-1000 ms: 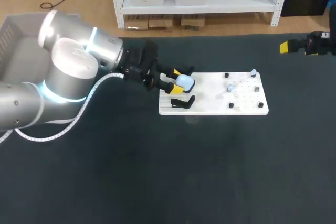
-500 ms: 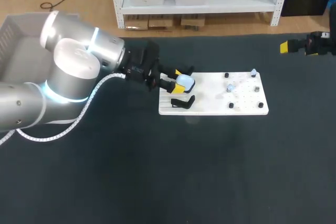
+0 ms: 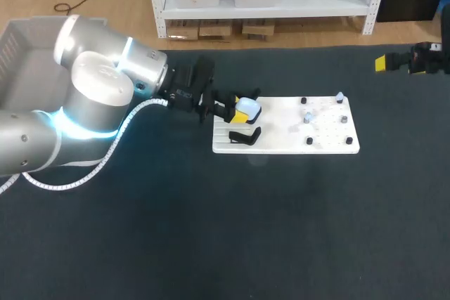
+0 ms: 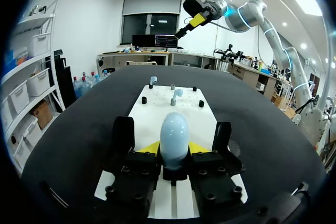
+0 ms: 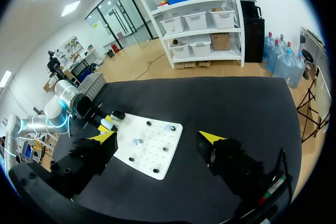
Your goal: Pick up each earbud case from the left stands, insert the matching earbuds, close the lid, and place the case in the box.
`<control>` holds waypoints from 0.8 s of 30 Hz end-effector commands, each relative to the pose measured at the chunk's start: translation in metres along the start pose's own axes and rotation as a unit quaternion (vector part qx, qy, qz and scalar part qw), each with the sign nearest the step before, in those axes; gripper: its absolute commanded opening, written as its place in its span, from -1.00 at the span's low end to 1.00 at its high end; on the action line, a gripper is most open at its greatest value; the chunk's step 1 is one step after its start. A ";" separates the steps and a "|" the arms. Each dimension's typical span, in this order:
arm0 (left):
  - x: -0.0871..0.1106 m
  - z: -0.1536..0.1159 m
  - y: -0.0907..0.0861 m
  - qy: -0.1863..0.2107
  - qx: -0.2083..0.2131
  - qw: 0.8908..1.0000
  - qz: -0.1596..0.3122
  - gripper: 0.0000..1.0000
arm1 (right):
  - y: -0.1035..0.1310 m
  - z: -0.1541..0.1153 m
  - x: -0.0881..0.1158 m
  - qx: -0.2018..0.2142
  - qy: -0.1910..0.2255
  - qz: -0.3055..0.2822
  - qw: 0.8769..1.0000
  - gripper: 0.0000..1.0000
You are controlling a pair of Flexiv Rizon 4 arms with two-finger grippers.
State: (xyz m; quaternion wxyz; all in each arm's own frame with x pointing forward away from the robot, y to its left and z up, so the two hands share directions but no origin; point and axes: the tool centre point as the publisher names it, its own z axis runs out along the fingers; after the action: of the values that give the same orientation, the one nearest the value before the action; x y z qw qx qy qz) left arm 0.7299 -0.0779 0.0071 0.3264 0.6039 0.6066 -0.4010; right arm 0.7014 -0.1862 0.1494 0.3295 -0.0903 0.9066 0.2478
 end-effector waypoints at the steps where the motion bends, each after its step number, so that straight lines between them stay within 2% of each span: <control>1: 0.000 -0.007 -0.006 -0.008 -0.001 1.000 0.001 -1.00 | 0.000 0.000 0.000 0.001 0.000 0.000 1.000 1.00; 10: -0.038 -0.038 -0.030 -0.075 -0.004 0.997 0.013 -1.00 | 0.000 0.000 0.000 0.001 0.000 0.000 1.000 1.00; 16: -0.061 -0.050 -0.039 -0.126 -0.002 0.992 0.022 -1.00 | 0.000 0.000 0.000 0.001 0.000 0.000 1.000 1.00; 24: -0.084 -0.068 -0.053 -0.151 -0.001 0.988 0.031 -1.00 | 0.000 0.000 0.000 0.001 0.000 0.000 1.000 1.00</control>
State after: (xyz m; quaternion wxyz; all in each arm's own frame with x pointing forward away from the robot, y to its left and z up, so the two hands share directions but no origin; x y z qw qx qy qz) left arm 0.6980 -0.0610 0.1090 0.4174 0.5602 0.5231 -0.4881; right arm 0.7014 -0.1862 0.1494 0.3295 -0.0902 0.9066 0.2478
